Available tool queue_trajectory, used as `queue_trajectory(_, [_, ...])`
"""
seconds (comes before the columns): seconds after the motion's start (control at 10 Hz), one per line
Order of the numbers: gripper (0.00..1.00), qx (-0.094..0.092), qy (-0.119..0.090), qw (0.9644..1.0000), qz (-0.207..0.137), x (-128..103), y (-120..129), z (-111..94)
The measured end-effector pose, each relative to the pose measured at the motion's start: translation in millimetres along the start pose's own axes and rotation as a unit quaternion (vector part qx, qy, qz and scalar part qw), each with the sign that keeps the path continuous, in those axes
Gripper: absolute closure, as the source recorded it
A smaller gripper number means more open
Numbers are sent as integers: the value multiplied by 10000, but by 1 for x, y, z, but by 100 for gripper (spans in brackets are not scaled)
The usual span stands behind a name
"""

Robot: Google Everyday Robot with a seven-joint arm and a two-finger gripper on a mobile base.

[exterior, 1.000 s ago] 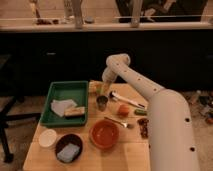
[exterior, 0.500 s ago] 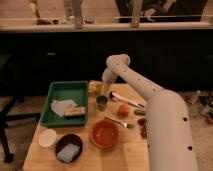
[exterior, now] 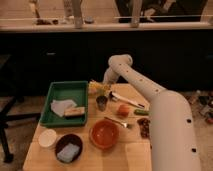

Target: Place banana in paper cup

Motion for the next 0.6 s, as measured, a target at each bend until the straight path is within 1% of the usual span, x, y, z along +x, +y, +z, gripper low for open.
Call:
queue_trajectory(0.2, [96, 72, -19, 10000, 36, 5, -1, -9])
queue_trajectory(0.3, [100, 112, -25, 9999, 65, 10, -1, -14])
queue_trajectory(0.5, [100, 176, -61, 9998, 55, 9, -1, -23])
queue_trajectory(0.6, [100, 224, -81, 9997, 36, 9, -1, -31])
